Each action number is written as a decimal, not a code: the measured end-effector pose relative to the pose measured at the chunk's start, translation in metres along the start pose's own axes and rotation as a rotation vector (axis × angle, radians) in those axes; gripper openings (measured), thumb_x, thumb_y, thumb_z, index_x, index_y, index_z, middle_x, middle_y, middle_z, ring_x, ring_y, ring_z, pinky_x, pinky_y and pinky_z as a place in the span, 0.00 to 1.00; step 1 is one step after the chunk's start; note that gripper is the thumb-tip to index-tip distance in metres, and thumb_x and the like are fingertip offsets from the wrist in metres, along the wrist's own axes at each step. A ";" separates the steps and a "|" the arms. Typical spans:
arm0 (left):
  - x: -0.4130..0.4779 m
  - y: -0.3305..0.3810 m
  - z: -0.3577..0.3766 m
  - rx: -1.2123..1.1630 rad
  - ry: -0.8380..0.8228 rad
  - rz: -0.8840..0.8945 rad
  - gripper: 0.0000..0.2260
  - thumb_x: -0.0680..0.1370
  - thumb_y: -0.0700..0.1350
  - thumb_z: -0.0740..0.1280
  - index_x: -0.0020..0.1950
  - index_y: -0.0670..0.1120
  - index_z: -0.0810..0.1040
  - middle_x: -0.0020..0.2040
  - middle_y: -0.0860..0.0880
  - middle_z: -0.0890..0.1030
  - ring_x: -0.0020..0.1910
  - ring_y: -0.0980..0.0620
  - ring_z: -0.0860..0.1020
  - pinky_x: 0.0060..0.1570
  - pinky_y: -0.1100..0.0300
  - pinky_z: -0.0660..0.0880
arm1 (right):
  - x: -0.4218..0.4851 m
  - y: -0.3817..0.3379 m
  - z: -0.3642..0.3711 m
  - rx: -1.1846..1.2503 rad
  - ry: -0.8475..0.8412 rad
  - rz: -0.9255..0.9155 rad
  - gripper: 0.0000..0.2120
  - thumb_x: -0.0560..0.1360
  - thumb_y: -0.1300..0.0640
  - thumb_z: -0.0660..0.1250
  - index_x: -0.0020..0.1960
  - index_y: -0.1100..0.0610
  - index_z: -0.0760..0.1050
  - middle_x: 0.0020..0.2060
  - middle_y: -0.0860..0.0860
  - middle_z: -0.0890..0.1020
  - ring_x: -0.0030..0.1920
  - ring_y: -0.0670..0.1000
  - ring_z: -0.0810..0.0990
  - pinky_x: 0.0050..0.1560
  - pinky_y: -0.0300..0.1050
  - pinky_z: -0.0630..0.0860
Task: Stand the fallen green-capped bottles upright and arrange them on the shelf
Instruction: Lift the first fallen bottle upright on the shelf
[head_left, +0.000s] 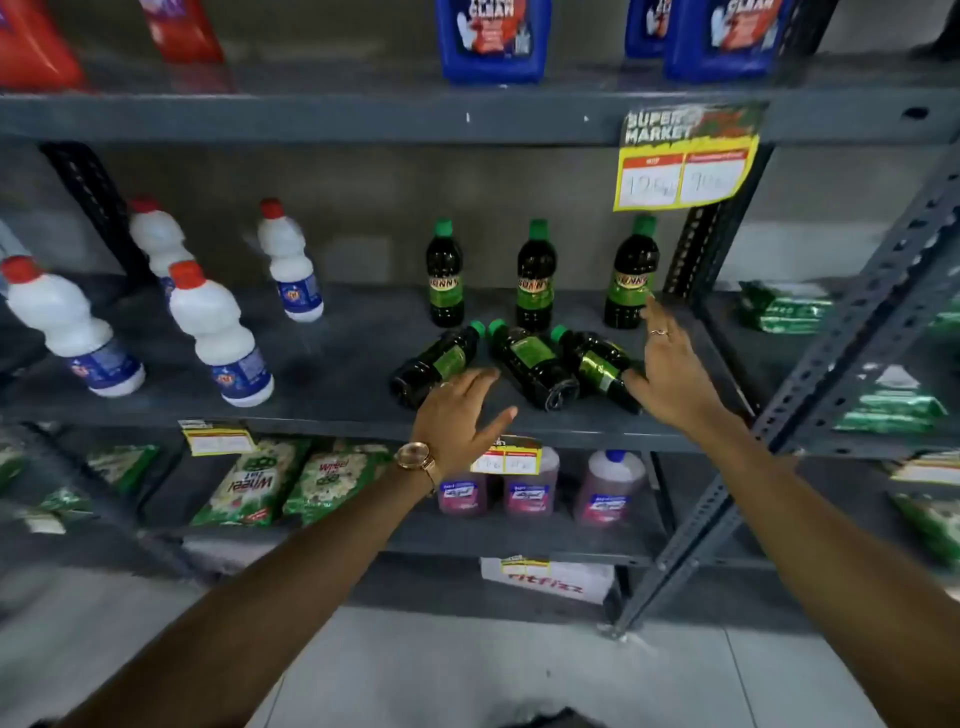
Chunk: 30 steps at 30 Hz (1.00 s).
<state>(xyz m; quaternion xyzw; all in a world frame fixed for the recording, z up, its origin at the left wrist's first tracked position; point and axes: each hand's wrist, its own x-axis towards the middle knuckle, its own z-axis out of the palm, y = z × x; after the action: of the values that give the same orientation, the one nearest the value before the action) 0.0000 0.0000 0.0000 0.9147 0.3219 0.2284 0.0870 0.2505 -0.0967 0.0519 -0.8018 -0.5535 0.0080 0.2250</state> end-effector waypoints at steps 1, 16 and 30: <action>0.002 -0.005 0.011 0.008 -0.061 -0.036 0.25 0.78 0.57 0.60 0.68 0.41 0.69 0.65 0.42 0.75 0.62 0.43 0.74 0.61 0.47 0.71 | 0.008 0.007 0.007 0.014 -0.058 0.070 0.44 0.73 0.58 0.68 0.77 0.64 0.42 0.75 0.65 0.54 0.74 0.65 0.54 0.72 0.59 0.57; 0.049 -0.037 0.081 0.058 -0.084 -0.132 0.22 0.80 0.45 0.56 0.73 0.38 0.62 0.72 0.39 0.67 0.71 0.42 0.65 0.72 0.52 0.61 | 0.084 0.037 0.054 0.012 -0.338 0.310 0.24 0.60 0.42 0.75 0.47 0.56 0.75 0.42 0.53 0.79 0.39 0.51 0.77 0.31 0.41 0.67; 0.048 -0.042 0.089 0.135 -0.033 -0.117 0.23 0.80 0.50 0.54 0.73 0.41 0.63 0.74 0.43 0.66 0.73 0.47 0.63 0.73 0.55 0.60 | 0.074 0.055 0.088 0.780 0.417 0.356 0.38 0.57 0.47 0.82 0.58 0.50 0.63 0.48 0.44 0.76 0.49 0.44 0.76 0.47 0.35 0.72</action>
<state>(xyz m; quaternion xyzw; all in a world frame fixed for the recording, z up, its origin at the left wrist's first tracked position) 0.0516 0.0618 -0.0739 0.9018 0.3880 0.1854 0.0437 0.3042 -0.0157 -0.0303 -0.7244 -0.3064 0.0925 0.6106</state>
